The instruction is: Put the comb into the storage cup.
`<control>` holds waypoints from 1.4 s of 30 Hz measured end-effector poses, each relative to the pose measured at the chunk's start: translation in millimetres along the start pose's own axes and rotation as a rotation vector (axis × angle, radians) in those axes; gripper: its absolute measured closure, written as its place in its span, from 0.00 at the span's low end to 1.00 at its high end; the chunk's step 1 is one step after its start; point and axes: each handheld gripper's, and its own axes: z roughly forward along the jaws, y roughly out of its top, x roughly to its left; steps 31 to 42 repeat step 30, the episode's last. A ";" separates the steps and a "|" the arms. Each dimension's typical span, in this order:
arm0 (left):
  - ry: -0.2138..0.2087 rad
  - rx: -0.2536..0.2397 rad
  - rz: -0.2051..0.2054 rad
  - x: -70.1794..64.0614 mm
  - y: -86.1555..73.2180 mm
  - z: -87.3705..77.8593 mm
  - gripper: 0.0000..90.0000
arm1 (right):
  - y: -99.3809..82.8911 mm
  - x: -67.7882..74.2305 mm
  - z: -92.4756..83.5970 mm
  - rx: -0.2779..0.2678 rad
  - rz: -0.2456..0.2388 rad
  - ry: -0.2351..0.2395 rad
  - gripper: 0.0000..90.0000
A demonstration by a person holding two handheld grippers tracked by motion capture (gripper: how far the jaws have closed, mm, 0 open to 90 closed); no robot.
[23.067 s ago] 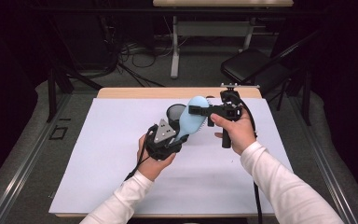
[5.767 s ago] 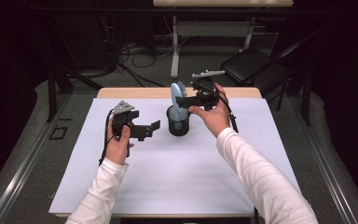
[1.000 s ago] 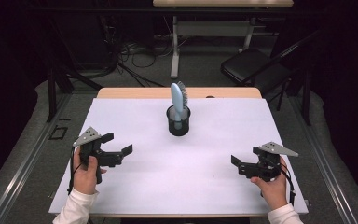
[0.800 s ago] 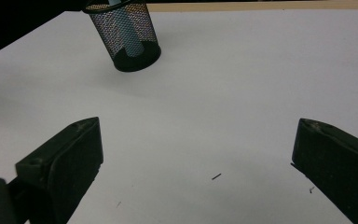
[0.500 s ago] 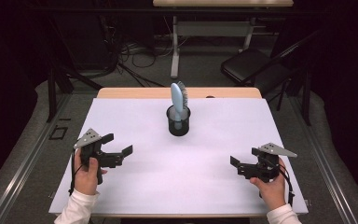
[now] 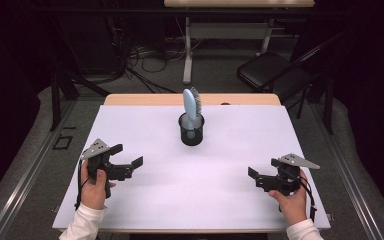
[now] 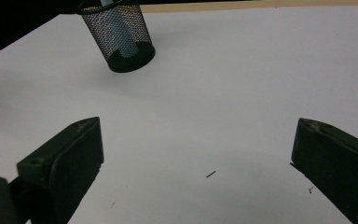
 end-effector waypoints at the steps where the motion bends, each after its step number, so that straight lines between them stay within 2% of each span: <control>1: 0.001 0.001 -0.002 0.1 -0.2 0.1 0.02 | -0.2 -0.1 0.1 0.002 -0.001 -0.003 0.02; 42: 0.009 0.001 -0.008 2.2 -1.3 1.1 0.03 | -2.7 -3.2 1.8 0.014 0.003 -0.014 0.02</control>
